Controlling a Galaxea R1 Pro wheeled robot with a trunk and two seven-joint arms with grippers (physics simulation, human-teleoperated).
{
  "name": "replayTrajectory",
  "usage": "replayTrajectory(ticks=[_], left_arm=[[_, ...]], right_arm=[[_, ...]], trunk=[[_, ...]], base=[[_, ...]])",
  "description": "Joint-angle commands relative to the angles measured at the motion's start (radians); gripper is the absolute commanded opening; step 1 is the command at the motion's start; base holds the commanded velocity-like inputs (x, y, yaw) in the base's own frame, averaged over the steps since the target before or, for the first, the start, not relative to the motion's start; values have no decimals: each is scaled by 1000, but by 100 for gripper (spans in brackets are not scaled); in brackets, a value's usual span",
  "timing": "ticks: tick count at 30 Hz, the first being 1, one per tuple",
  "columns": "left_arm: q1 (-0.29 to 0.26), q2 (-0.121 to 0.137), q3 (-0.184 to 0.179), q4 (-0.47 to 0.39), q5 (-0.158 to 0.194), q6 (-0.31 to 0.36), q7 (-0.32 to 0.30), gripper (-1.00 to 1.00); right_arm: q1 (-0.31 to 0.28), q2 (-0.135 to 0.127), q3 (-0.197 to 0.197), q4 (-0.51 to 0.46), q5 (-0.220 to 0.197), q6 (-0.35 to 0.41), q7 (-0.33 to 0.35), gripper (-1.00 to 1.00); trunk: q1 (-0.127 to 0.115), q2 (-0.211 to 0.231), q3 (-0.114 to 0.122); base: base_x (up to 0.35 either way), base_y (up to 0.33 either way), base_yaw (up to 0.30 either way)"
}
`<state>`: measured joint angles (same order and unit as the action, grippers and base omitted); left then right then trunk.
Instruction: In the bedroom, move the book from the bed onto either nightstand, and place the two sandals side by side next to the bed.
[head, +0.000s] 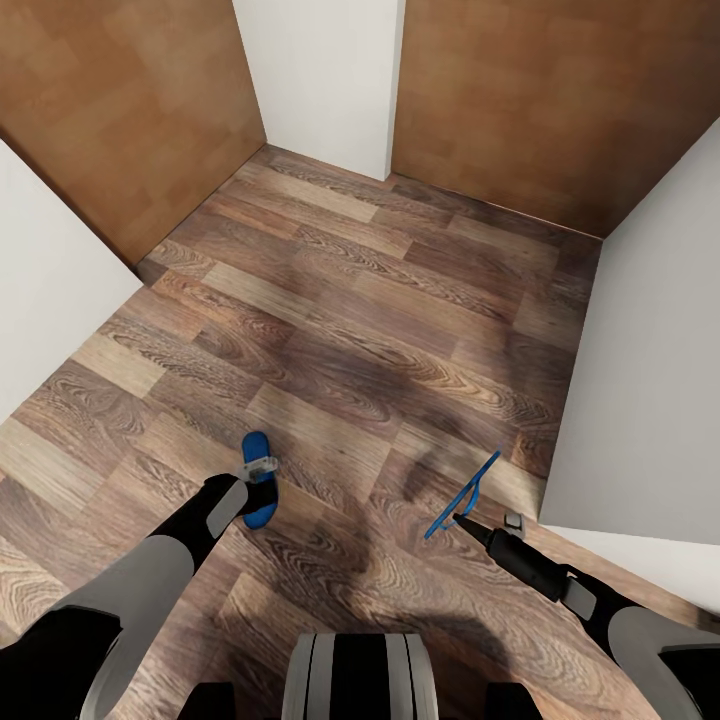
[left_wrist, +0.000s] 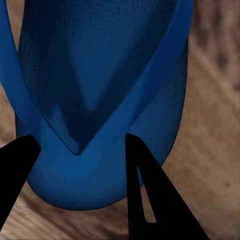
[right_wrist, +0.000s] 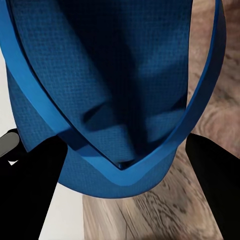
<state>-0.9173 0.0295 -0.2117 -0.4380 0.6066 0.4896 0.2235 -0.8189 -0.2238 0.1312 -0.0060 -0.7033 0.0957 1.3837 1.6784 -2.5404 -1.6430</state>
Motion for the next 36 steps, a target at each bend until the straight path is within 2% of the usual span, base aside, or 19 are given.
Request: replayTrajectory(ticks=[1, 18, 36], left_arm=[[0, 1, -8, -2, 10, 3, 8, -100], [0, 1, -8, -2, 11, -4, 8, -100], [0, 3, -8, -2, 17, 12, 8, -100]], right_arm=[[0, 0, 8, 0, -10, 10, 3, -100], [0, 0, 8, 0, -9, 10, 3, -100], [0, 0, 8, 0, -8, 10, 3, -100]], trunk=[[0, 0, -1], [0, 0, -1], [-8, 4, 69]], base=[[0, 0, 0], [0, 0, 0], [0, 0, 0]])
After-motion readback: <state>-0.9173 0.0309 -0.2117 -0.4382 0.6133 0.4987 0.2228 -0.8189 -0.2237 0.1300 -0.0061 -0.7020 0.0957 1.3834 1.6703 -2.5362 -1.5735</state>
